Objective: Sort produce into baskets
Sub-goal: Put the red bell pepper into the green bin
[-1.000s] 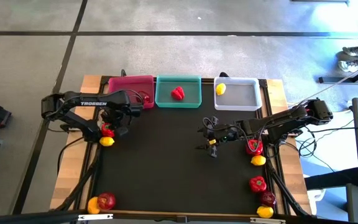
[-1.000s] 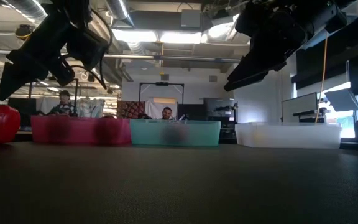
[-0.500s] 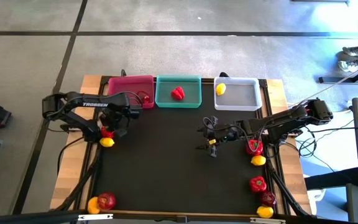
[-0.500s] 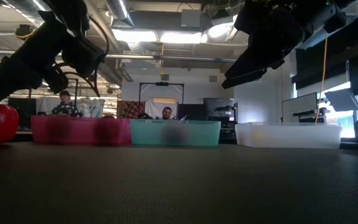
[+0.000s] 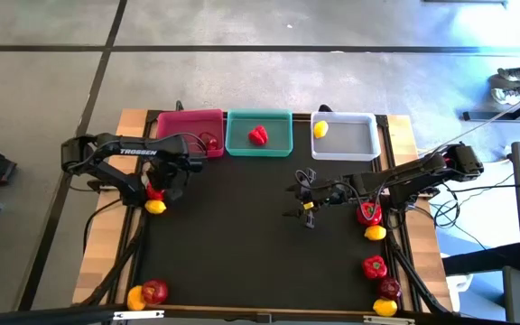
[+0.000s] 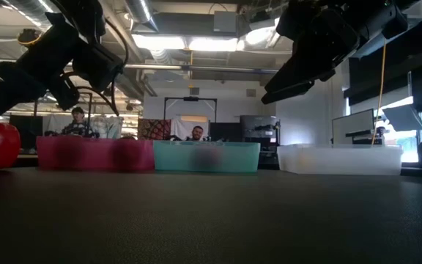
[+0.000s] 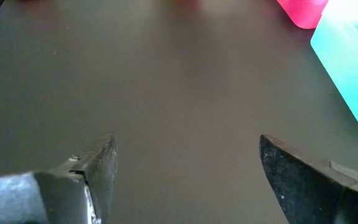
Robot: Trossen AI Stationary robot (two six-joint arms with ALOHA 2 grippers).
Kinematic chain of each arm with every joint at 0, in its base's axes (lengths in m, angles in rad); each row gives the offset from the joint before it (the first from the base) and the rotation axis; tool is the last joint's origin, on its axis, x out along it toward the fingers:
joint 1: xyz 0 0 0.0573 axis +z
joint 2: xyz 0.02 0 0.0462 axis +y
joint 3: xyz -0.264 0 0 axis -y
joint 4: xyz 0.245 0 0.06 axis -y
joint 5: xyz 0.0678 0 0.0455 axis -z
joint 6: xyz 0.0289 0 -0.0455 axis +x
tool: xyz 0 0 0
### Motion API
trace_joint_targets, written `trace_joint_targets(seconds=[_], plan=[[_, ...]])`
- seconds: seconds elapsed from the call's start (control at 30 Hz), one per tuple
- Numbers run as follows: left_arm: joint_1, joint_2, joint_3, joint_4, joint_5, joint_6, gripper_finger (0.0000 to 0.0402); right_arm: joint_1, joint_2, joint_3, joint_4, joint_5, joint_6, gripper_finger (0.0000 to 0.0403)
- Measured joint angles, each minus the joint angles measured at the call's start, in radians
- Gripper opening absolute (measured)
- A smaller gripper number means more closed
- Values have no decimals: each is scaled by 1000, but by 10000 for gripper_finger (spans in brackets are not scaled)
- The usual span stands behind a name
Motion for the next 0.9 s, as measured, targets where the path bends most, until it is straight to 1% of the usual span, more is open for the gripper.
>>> trace_joint_targets(seconds=[0.07, 0.2, 0.33, 0.43, 0.7, 0.9], plan=[[0, 0, 0, 0, 0, 12, 11, 0, 0, 0, 0, 1, -2, 324], [0, 0, 1, -1, -1, 19, 20, 0, 0, 0, 0, 24, -3, 324], [0, 0, 36, -13, -10, 32, 14, 0, 0, 0, 0, 24, -3, 324], [0, 0, 95, -31, -20, 35, 10, 0, 0, 0, 0, 24, -2, 324], [-21, 0, 310, -32, -32, 55, 20, 0, 0, 0, -1, 30, -5, 324], [-65, -1, 433, 32, -35, 72, 18, 0, 0, 0, -1, 73, -25, 324]])
